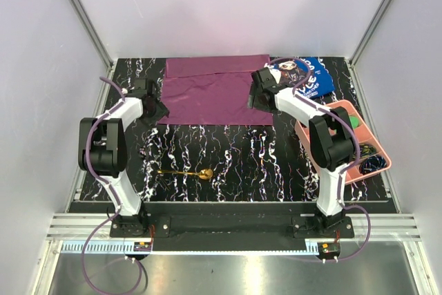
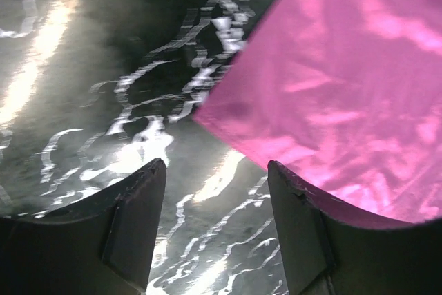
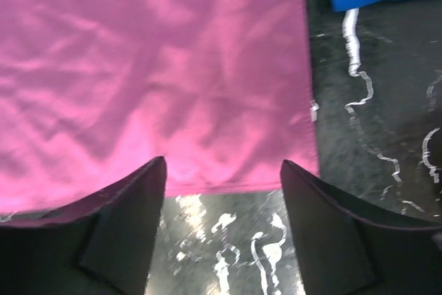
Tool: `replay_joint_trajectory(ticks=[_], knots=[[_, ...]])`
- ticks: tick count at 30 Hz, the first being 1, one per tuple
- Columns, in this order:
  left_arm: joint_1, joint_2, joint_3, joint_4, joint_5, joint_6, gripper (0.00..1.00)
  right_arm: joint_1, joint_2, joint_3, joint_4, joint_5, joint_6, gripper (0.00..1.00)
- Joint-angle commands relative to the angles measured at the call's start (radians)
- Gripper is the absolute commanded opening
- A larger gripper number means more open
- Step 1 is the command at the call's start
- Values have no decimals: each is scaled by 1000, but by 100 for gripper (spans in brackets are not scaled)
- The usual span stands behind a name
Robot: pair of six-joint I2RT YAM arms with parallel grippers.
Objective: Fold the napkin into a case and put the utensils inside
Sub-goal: Flatten out the crumpled napkin at the center of the board.
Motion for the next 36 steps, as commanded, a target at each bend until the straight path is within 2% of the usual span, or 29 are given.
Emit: replay_joint_trajectory(ticks=[1,11,15,22,36], knots=[[-29,19,71,8,-67,-23,64,-15,44,63,-67,104,-9,74],[-29,57,84,-35,-141,-74,55,-50,58,54,-79,116,48,70],[-28,100,129,-41,-124,-71,51,-64,70,51,-84,125,52,67],[-24,147,146,-63,-127,-90,50,-81,81,45,-96,101,72,57],[-14,114,107,-84,-188,-78,49,-84,70,-26,-94,68,106,60]])
